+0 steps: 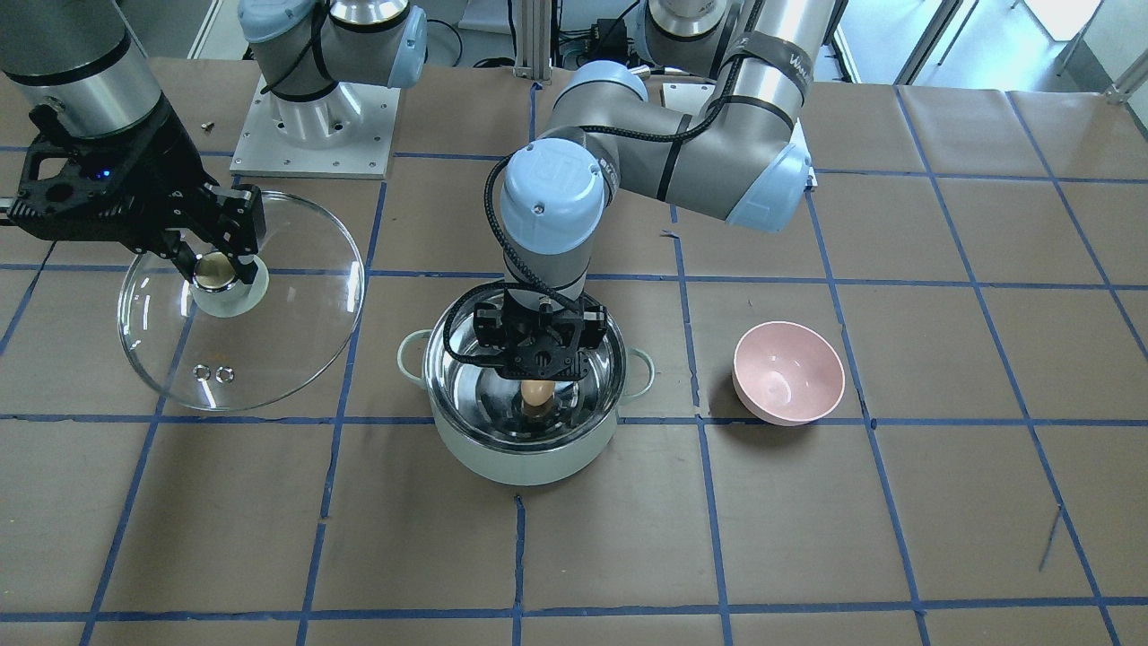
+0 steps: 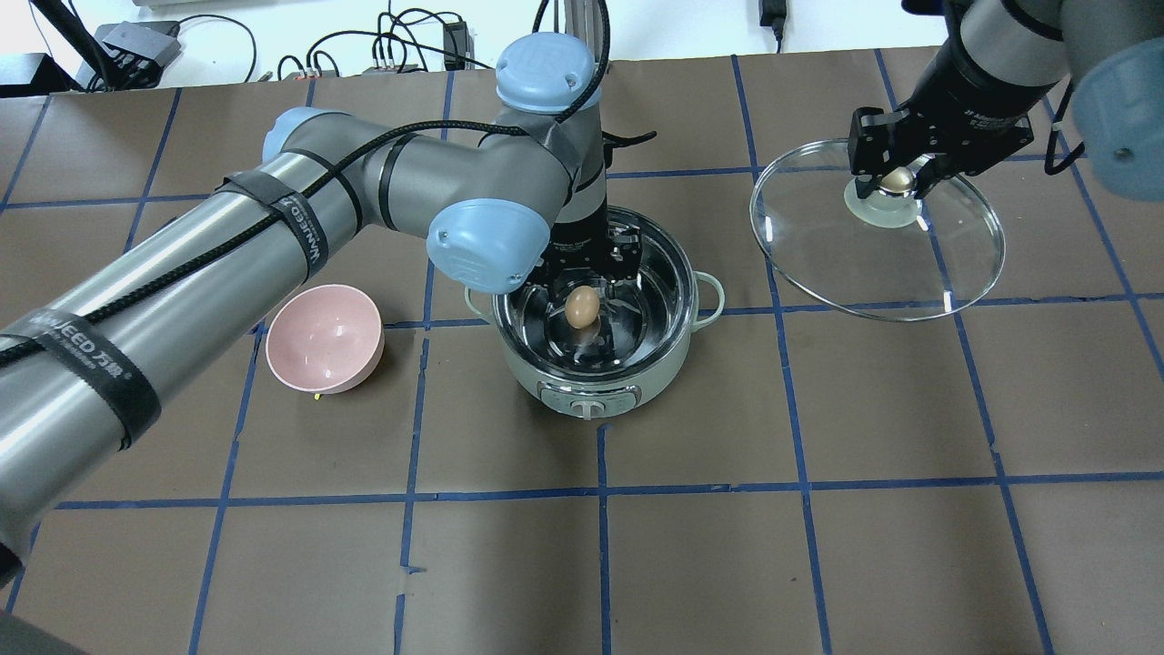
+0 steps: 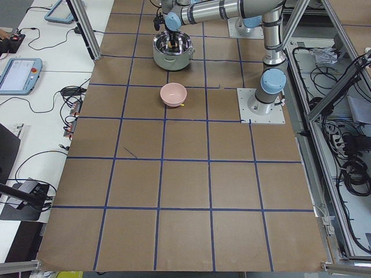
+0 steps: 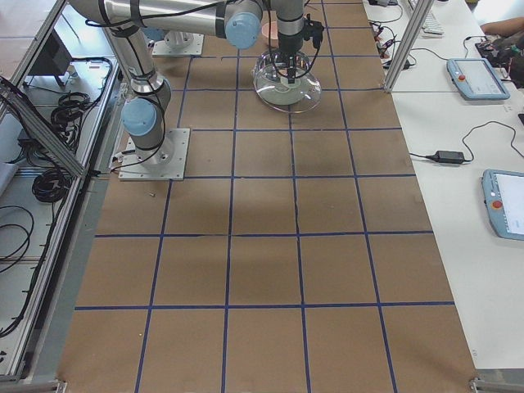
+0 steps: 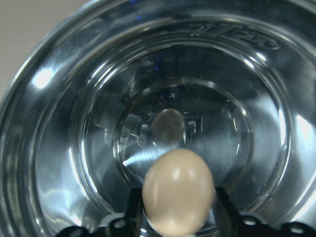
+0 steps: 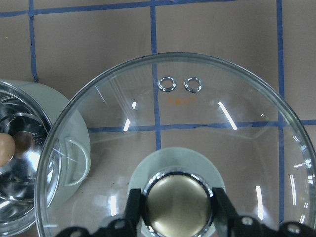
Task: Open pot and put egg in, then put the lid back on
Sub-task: 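Lift the egg with the left gripper and carry it over the pot, then open the left gripper to drop the egg into the pot and withdraw, then carry the glass lid with the right gripper back over the pot and lower it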
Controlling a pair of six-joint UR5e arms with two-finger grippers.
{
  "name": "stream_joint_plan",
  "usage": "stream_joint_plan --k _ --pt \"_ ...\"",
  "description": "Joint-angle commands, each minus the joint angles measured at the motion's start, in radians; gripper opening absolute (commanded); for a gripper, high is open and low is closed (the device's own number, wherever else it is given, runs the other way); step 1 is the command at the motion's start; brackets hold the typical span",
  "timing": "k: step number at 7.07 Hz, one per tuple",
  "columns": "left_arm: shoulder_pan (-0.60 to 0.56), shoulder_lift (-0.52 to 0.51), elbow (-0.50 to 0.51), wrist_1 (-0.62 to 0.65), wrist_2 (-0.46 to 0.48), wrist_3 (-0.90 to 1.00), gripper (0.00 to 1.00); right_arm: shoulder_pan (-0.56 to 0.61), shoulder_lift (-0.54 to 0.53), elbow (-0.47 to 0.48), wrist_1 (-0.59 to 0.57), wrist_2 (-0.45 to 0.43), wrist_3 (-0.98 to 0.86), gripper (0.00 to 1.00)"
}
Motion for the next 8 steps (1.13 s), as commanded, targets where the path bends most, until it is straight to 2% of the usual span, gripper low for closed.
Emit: stream_joint_plan --k 1,2,3,4,6,8 --pt "0.123 0.212 0.0 -0.213 -0.006 0.151 1.0 0.0 0.0 0.0 0.0 0.0 0.0 0.34" --pt "0.2 0.334 -0.003 -0.328 0.004 0.256 1.0 0.001 0.0 0.0 0.0 0.002 0.0 0.34" --pt "0.248 0.391 0.003 -0.381 0.012 0.269 1.0 0.009 -0.003 -0.005 0.0 0.011 0.004 0.34" --pt "0.276 0.39 0.007 -0.385 0.015 0.269 1.0 0.028 -0.01 -0.008 -0.001 0.041 0.033 0.34" --pt "0.273 0.399 -0.012 -0.373 0.015 0.275 1.0 0.152 0.0 -0.015 -0.017 0.049 0.2 0.34" --pt "0.271 0.439 -0.02 -0.323 0.027 0.28 1.0 0.327 0.051 -0.017 -0.136 0.032 0.407 0.34"
